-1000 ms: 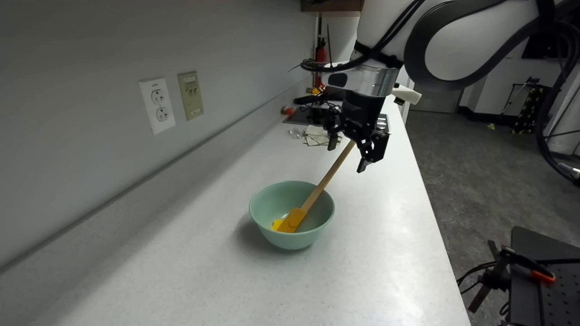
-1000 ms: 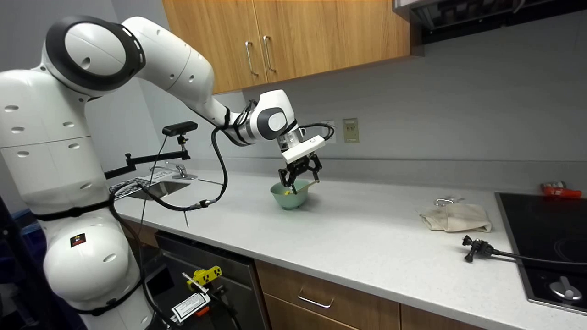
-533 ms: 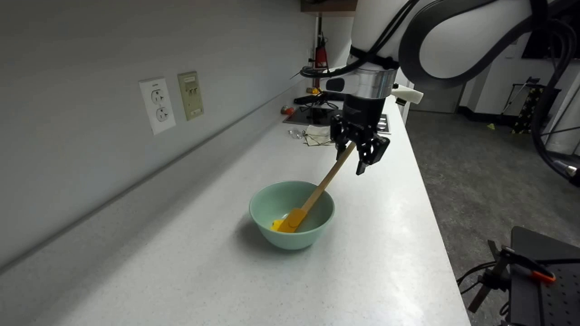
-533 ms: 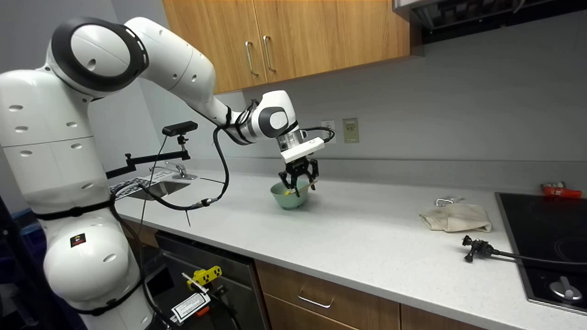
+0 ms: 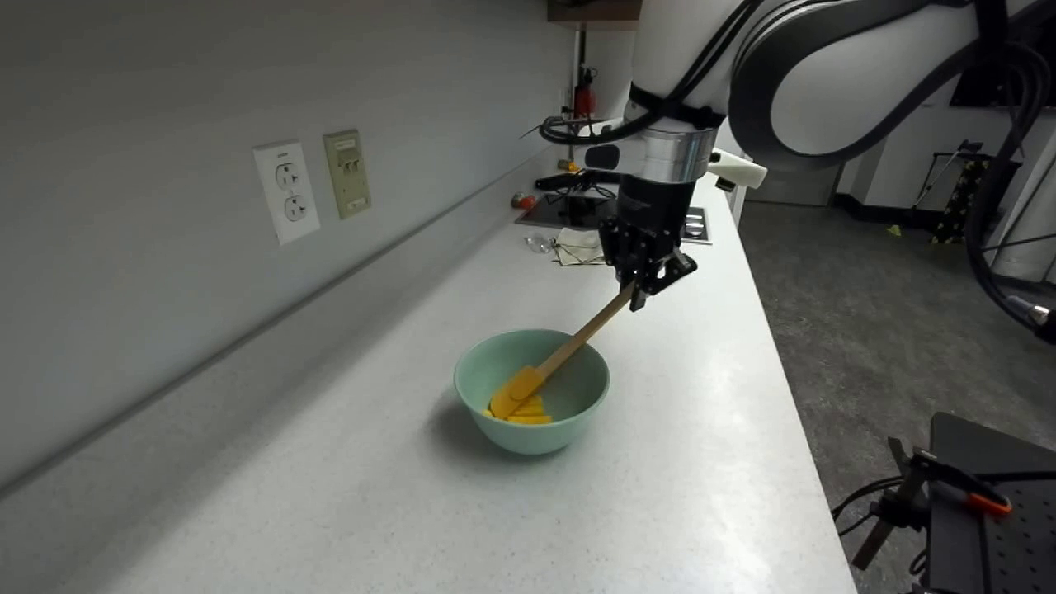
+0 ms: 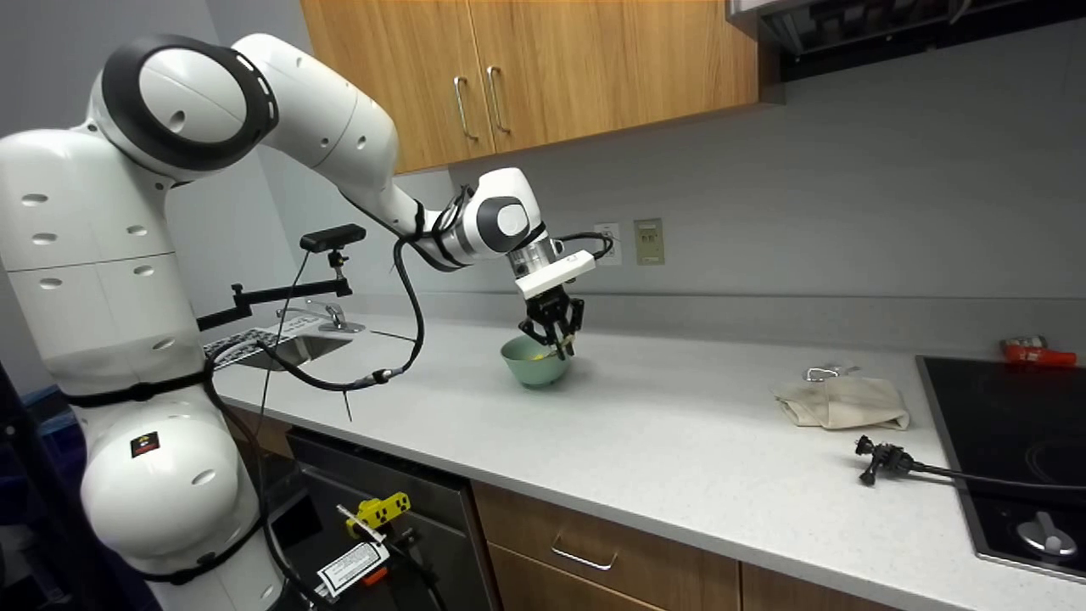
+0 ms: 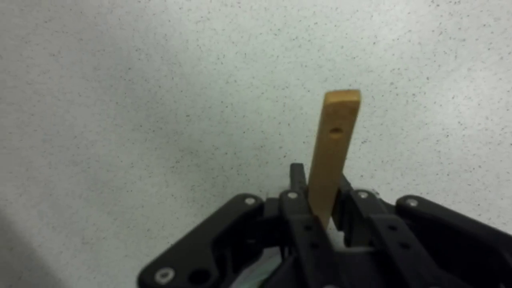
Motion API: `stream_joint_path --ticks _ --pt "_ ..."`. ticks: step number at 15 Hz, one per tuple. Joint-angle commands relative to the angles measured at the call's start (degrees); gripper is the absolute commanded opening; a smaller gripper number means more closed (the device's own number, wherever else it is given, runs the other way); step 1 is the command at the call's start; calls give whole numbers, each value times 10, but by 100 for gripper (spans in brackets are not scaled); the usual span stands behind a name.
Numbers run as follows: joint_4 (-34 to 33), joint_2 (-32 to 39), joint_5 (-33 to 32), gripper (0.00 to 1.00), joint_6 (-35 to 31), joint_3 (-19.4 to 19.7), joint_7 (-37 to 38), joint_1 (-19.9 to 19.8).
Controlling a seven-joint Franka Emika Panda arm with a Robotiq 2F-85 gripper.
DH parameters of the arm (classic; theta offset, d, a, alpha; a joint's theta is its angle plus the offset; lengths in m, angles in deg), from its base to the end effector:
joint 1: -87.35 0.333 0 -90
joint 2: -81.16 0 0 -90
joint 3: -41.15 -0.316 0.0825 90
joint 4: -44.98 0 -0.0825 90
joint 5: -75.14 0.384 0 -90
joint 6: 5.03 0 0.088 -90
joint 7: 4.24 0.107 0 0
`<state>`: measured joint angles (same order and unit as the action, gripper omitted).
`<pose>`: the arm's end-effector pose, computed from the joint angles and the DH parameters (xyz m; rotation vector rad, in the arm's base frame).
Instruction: Use the wooden spoon to mix in the bowl
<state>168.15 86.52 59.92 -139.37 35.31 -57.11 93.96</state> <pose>0.5499 0.1168 0.3683 2.3172 1.7902 0.0443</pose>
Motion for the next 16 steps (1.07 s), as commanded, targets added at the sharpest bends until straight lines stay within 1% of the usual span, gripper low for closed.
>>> stream_joint_path --ticks 1,6,8,11,16 --pt "-16 -1 -39 4 -1 -4 43 3" --pt "-44 7 -72 4 -1 -8 79 5" --pt "-49 7 -87 4 -2 -11 80 7" --pt "-37 -2 -100 4 5 -17 61 9" --pt "-16 -14 -153 4 6 -23 31 12"
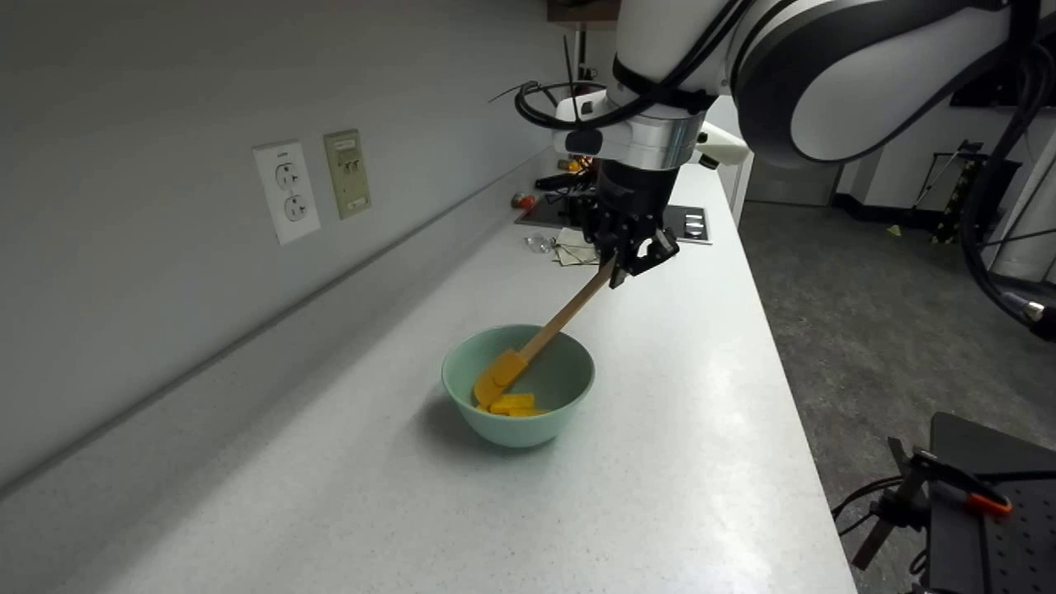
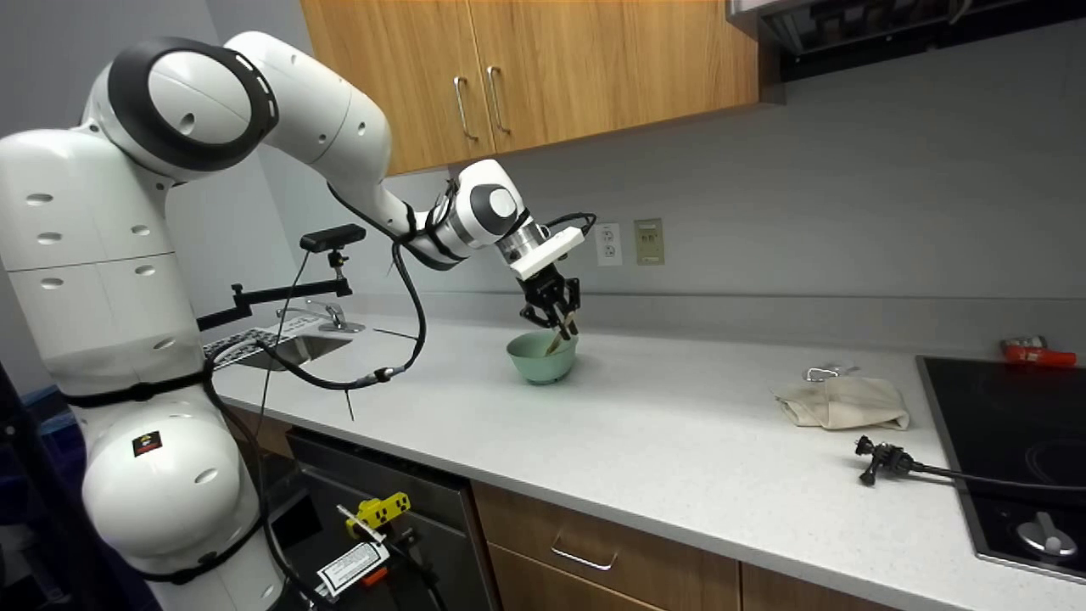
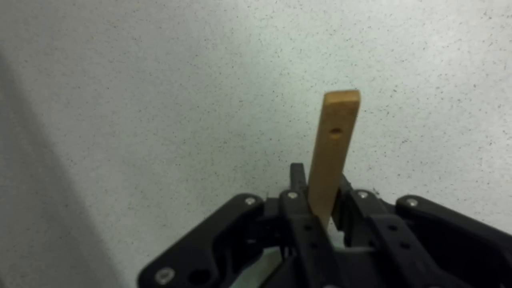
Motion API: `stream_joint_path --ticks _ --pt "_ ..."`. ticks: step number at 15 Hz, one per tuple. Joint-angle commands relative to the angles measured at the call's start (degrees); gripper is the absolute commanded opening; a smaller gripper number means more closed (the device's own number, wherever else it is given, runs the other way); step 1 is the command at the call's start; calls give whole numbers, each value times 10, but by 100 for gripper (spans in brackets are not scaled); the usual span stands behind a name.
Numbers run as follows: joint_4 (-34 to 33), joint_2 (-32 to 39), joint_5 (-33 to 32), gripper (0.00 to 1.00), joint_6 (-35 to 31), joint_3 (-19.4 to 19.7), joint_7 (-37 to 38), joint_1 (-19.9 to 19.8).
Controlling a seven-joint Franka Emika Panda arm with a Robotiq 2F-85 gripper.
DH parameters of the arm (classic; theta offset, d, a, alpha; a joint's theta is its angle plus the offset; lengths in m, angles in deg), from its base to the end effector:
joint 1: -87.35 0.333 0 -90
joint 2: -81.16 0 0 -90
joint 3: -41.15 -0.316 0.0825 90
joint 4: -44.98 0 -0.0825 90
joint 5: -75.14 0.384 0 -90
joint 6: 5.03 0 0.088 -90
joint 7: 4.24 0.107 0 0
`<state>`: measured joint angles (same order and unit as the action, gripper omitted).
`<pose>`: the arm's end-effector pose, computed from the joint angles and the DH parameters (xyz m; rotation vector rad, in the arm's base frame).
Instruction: Use the wooden spoon to mix in the bowl
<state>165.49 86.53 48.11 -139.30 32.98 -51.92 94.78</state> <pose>0.5558 0.1468 0.3905 2.1073 1.7934 0.0621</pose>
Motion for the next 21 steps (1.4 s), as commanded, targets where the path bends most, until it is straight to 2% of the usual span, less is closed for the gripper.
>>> stream_joint_path --ticks 1,8,10,18,21 --pt "12 -15 -48 4 3 1 -26 3" --pt "14 -15 -146 4 -12 6 -30 -1" --pt "14 -10 -137 4 -11 1 -20 2" --pt "-14 6 -35 4 11 -25 5 19" --pt "-7 -2 -46 4 -5 -19 8 16"
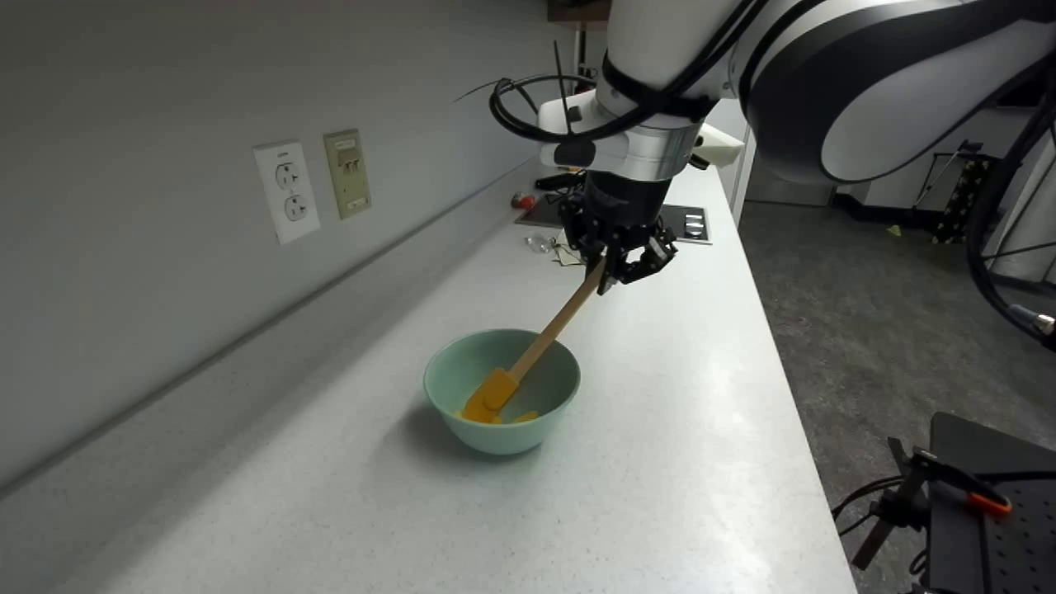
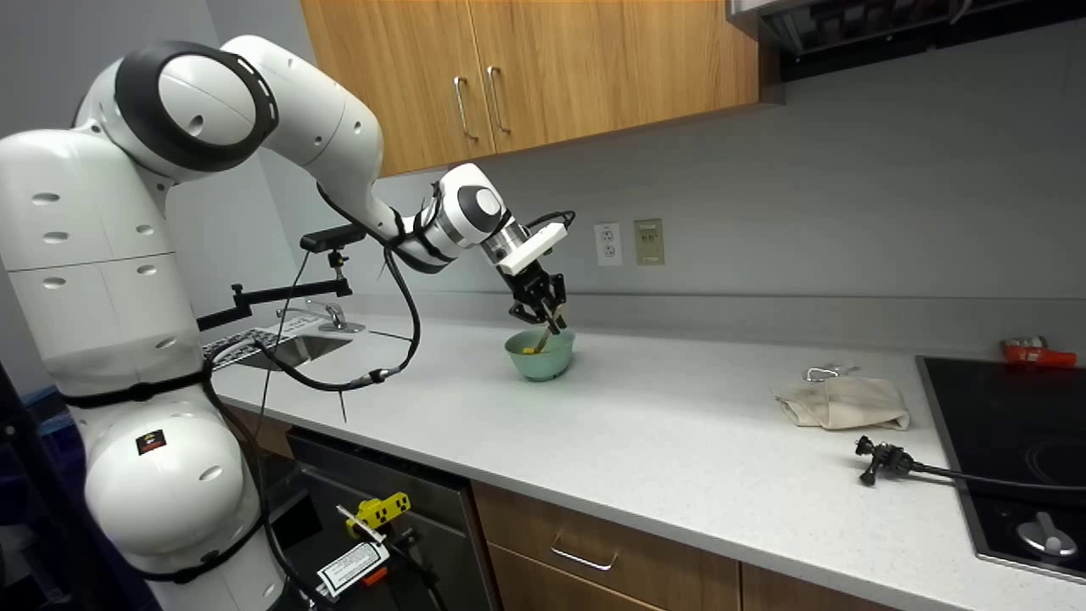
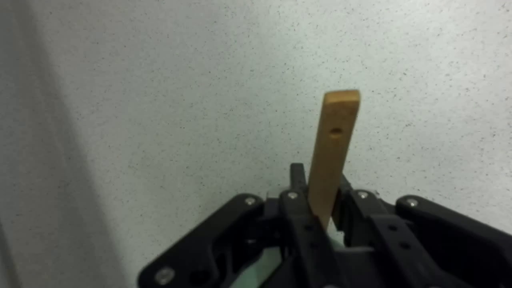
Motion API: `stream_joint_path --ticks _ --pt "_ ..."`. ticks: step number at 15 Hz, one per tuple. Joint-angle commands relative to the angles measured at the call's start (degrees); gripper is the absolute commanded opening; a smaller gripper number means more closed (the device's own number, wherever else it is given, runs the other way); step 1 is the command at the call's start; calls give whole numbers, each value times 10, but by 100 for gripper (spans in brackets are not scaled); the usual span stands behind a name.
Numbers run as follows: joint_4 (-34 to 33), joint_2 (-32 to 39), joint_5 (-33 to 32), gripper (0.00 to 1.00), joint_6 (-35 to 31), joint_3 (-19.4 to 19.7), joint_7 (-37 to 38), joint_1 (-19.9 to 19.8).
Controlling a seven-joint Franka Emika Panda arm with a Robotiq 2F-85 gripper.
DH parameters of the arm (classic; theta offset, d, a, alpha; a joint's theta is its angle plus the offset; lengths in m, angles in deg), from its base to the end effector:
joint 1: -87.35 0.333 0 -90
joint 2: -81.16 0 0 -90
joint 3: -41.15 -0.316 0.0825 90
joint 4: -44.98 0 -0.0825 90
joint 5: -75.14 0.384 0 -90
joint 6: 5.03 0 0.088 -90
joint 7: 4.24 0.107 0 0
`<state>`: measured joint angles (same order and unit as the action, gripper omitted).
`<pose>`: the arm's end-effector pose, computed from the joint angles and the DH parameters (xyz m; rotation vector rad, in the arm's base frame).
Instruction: Use the wooden spoon to mix in the bowl
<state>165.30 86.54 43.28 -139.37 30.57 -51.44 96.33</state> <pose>0.5460 0.1840 0.3928 1.9580 1.8725 0.0671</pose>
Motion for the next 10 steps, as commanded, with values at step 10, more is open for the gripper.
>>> stream_joint_path --ticks 10 --pt "10 -9 -62 4 -4 19 -15 -5"
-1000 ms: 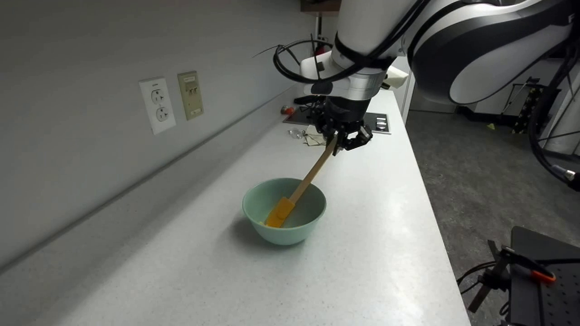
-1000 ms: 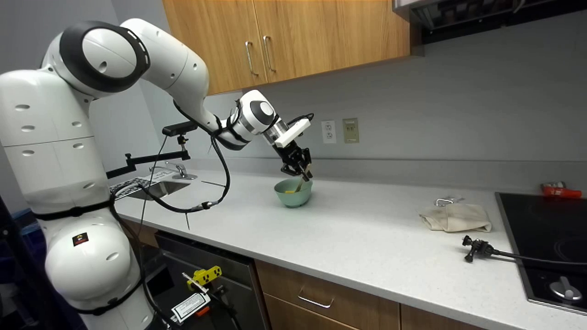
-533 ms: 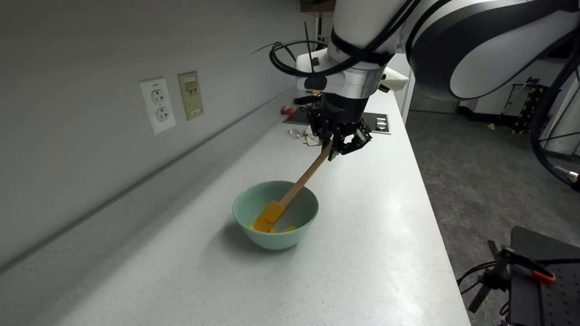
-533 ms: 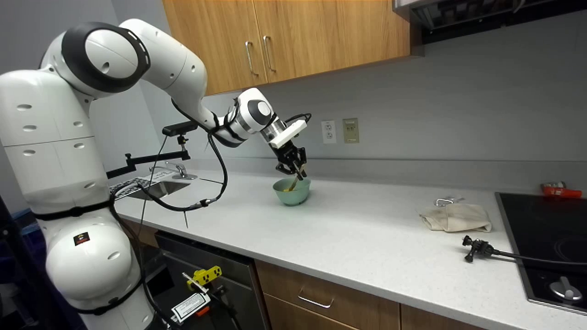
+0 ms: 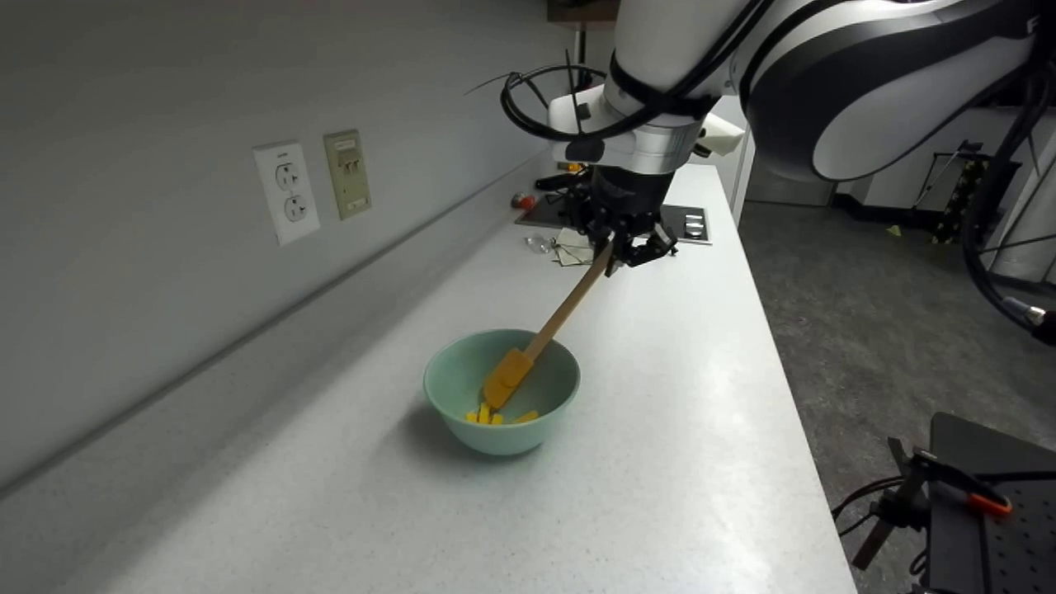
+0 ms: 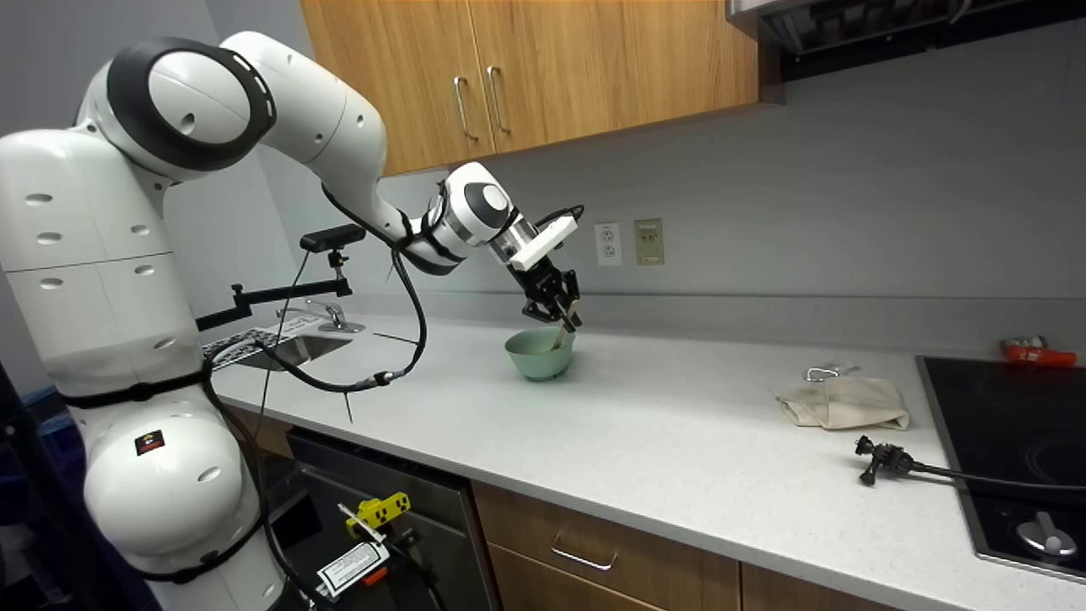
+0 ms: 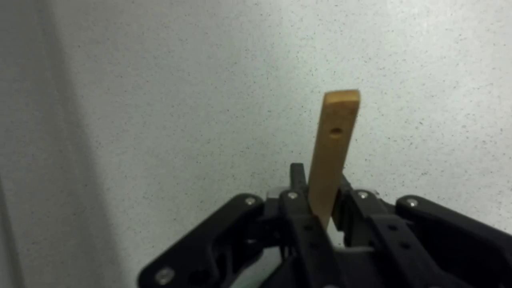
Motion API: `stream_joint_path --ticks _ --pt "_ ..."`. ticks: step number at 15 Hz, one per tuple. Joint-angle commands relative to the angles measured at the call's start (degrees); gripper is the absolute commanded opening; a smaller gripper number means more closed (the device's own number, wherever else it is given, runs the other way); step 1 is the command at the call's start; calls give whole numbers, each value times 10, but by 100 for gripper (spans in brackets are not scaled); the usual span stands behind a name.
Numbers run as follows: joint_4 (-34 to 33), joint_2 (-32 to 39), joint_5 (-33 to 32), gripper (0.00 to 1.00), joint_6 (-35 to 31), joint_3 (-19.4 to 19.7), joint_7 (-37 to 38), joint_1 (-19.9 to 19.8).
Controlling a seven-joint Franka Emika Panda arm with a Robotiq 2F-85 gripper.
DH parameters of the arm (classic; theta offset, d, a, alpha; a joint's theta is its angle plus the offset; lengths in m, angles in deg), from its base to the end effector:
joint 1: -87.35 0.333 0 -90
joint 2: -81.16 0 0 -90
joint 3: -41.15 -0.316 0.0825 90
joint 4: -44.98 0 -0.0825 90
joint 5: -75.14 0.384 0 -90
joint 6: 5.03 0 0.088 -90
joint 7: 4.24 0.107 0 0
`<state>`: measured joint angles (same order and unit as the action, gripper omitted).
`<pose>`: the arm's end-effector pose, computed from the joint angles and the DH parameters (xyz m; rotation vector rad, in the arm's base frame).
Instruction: Use the wooden spoon to mix in the bowl
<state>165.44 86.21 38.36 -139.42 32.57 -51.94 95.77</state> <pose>0.5534 0.1587 0.3953 1.8886 1.8472 0.0275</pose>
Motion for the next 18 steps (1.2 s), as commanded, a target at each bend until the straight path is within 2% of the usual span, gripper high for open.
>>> stream_joint_path --ticks 1,9,18 --pt "8 -2 -11 4 -5 -2 -6 2" --pt "-8 6 31 4 -4 -16 -4 7" --pt "8 -13 -21 4 -33 7 -36 -8"
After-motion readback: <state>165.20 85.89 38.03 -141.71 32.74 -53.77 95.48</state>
